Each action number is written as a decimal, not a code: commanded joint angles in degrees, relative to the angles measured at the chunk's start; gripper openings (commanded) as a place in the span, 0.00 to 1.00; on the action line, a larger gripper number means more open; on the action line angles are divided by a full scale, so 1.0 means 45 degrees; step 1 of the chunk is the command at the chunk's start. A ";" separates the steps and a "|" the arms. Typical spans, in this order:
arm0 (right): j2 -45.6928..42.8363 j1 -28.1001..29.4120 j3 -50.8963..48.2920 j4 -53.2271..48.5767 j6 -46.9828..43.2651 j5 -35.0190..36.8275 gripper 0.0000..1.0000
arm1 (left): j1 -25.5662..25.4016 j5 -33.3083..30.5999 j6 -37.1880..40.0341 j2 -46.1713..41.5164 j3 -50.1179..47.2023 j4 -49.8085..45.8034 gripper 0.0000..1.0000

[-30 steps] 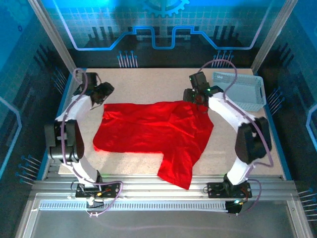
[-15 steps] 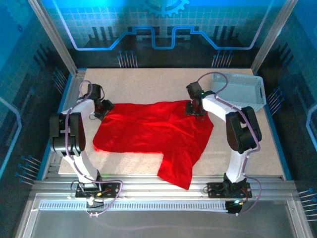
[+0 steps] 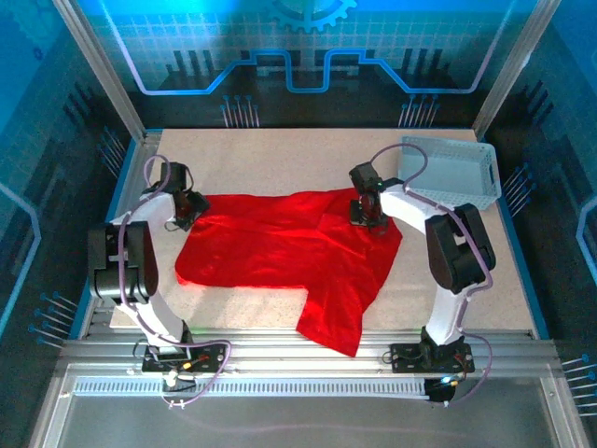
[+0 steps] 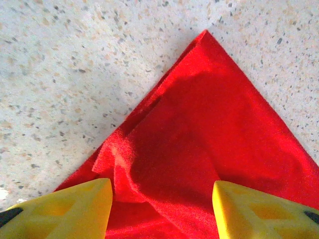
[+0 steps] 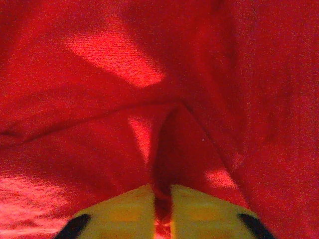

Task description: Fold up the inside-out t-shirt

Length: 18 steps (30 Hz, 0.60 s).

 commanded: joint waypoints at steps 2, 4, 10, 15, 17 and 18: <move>-0.1260 0.0357 -0.0583 -0.0183 0.0099 0.0269 0.01 | 0.0182 -0.0796 0.0462 -0.0828 -0.0432 -0.0269 0.57; -0.1999 0.0532 -0.0882 -0.0243 0.0008 0.0564 0.00 | 0.0203 -0.0727 0.0609 -0.1005 -0.0541 -0.0228 0.55; -0.3415 0.0885 -0.1315 -0.0699 -0.0075 0.1312 0.00 | 0.0225 -0.0232 0.0793 -0.0723 -0.0653 -0.0018 0.46; -0.4347 0.0853 -0.1422 -0.0819 -0.0075 0.1695 0.00 | 0.0241 0.0272 0.0876 0.0058 -0.0306 0.0019 0.40; -0.4689 0.0858 -0.1326 -0.0902 -0.0130 0.1788 0.00 | 0.0241 0.0424 0.0858 0.0190 -0.0244 0.0030 0.40; -0.4855 0.0868 -0.1251 -0.0967 -0.0154 0.1788 0.00 | 0.0241 0.0441 0.0808 0.0220 -0.0253 0.0029 0.40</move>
